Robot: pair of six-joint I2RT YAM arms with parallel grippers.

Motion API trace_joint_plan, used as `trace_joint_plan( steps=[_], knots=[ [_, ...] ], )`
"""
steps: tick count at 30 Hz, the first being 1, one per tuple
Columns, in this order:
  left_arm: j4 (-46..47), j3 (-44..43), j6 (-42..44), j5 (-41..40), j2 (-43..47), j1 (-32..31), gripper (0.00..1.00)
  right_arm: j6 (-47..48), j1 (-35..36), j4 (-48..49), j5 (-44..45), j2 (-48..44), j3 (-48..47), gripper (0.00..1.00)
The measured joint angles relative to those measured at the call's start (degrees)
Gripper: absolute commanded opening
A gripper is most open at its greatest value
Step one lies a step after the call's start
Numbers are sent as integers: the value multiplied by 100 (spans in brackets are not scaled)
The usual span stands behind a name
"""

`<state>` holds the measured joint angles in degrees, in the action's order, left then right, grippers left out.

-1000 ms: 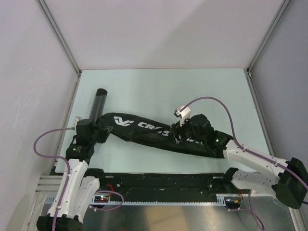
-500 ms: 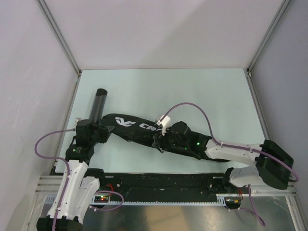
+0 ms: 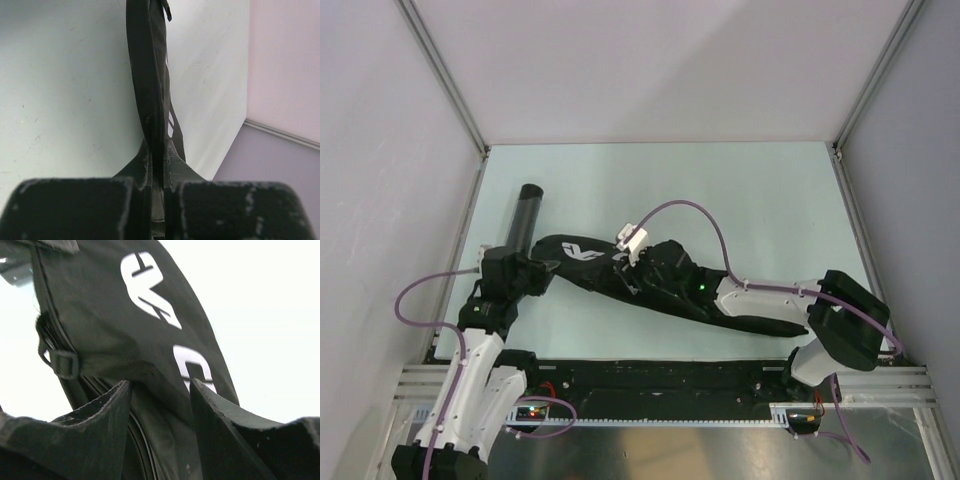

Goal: Pack up the badminton gear

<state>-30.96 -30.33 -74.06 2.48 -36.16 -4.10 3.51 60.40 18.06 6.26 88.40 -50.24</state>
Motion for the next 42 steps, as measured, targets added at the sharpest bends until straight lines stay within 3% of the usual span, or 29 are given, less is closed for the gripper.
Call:
trace_joint_plan(
  steps=[7,13,18,25,28,34,38,42],
  knots=[
    [42,0,-105,-98,-168,-175,0,216,61,424,0,208,-511,53],
    [72,-11,-214,-219,-293,-369,0,282,24,695,-26,616,-931,43],
    [107,-28,-297,-273,-356,-496,0,205,-107,708,-170,1036,-1158,26],
    [131,-44,-400,-376,-358,-601,0,-160,-382,328,-448,1537,-1685,26],
    [138,-44,-424,-411,-358,-619,0,-313,-413,-208,-527,1849,-2138,28],
    [118,-46,-511,-444,-354,-629,0,-691,-428,-1401,-638,2100,-2710,45],
    [76,-55,-614,-439,-326,-658,0,-1099,-518,-2271,-745,1915,-2837,58],
    [39,-81,-702,-437,-319,-673,0,-1558,-686,-3174,-905,1342,-2837,62]
  ],
)
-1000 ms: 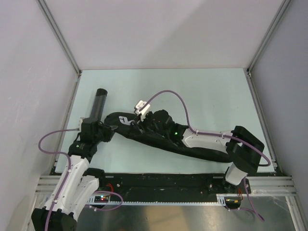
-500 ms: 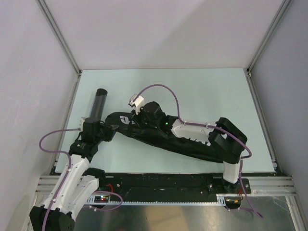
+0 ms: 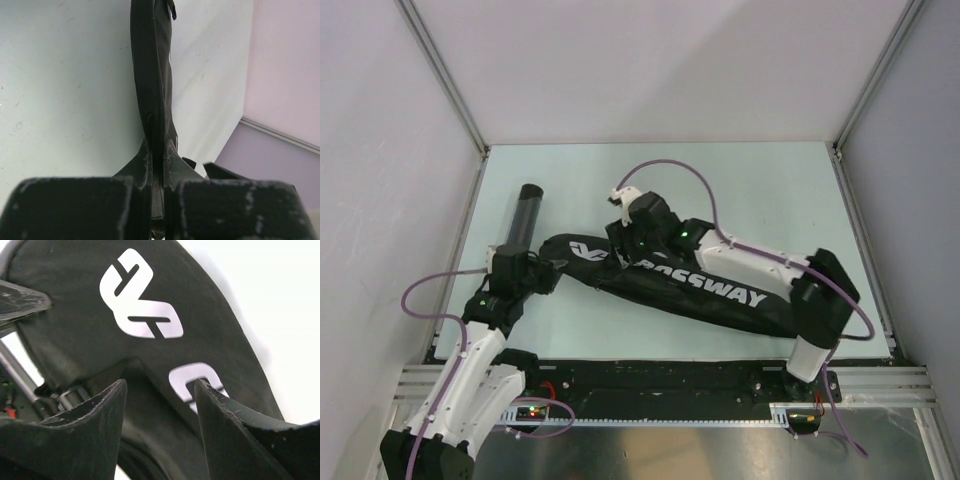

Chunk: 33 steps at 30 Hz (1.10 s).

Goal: Pack up the badminton gear

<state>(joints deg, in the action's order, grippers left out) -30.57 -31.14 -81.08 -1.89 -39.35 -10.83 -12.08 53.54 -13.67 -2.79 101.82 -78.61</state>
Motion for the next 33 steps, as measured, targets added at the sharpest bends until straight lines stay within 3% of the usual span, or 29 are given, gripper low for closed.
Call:
trace_joint_plan(
  steps=[9,17,26,33],
  knots=[
    [-28,-50,-166,11,0,-9,0,-804,26,-852,-74,-1366,208,59],
    [-46,-68,-299,66,-2,-9,0,-2006,573,103,-326,-2310,1685,56],
    [-61,-127,-446,199,0,-9,0,-2889,1331,1377,181,-2144,2343,56],
    [-92,-162,-557,273,22,-9,0,-3244,1399,2277,831,-1510,2354,55]
  ],
)
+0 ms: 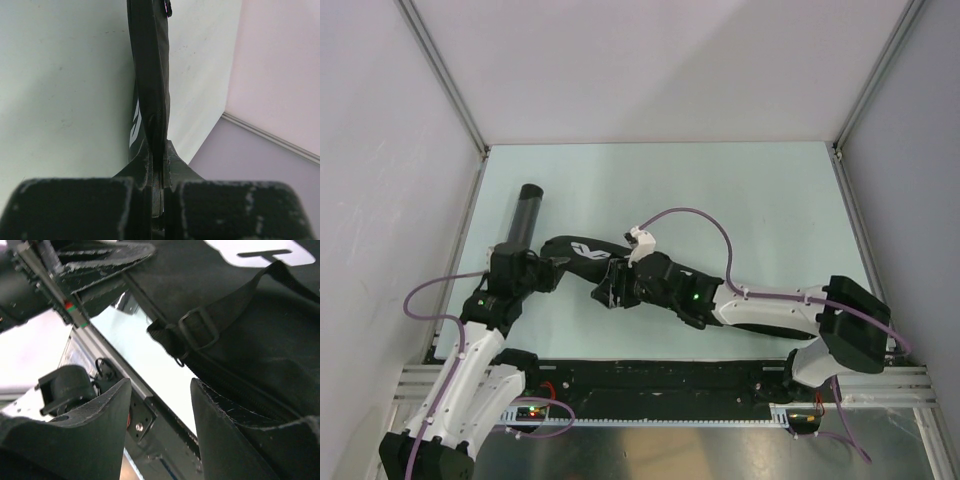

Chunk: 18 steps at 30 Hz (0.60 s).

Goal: Pack up the badminton gear

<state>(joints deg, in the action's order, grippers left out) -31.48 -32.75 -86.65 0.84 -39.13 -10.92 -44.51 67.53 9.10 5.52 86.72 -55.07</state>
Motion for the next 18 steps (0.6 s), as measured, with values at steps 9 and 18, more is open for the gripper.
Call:
trace_joint_plan(
  steps=[9,18],
  knots=[
    [-4,0,-59,48,15,0,0,-496,114,190,730,313,-20,55],
    [-4,0,-103,70,15,0,0,-538,153,446,1036,601,-68,55]
  ],
)
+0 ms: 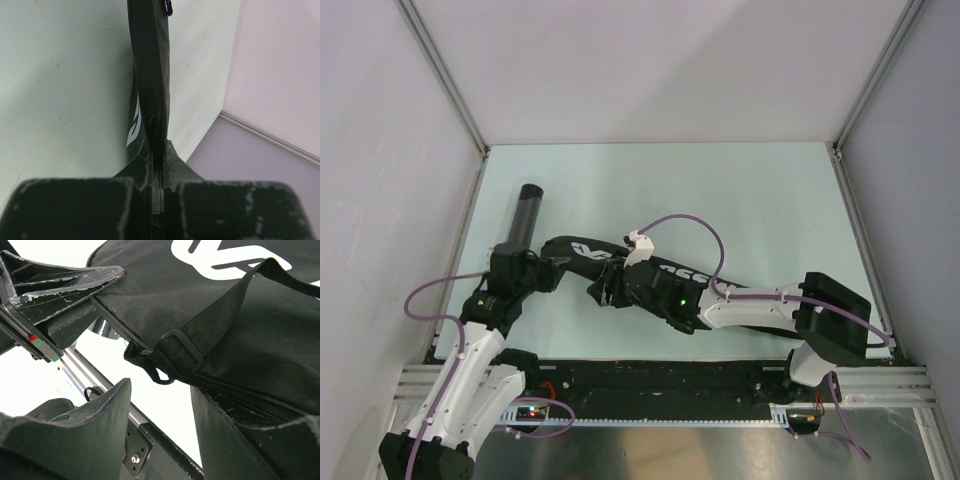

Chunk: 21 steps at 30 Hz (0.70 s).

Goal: Pack up the badminton gear

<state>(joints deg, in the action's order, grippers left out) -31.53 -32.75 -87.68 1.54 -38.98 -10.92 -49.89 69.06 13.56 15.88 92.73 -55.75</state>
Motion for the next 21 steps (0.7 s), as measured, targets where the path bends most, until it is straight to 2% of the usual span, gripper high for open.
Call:
trace_joint_plan(
  steps=[8,21],
  knots=[
    [13,0,-85,20,0,0,0,210,74,280,245,98,0,52],
    [57,9,-190,20,37,2,0,623,125,621,509,234,0,40]
  ],
)
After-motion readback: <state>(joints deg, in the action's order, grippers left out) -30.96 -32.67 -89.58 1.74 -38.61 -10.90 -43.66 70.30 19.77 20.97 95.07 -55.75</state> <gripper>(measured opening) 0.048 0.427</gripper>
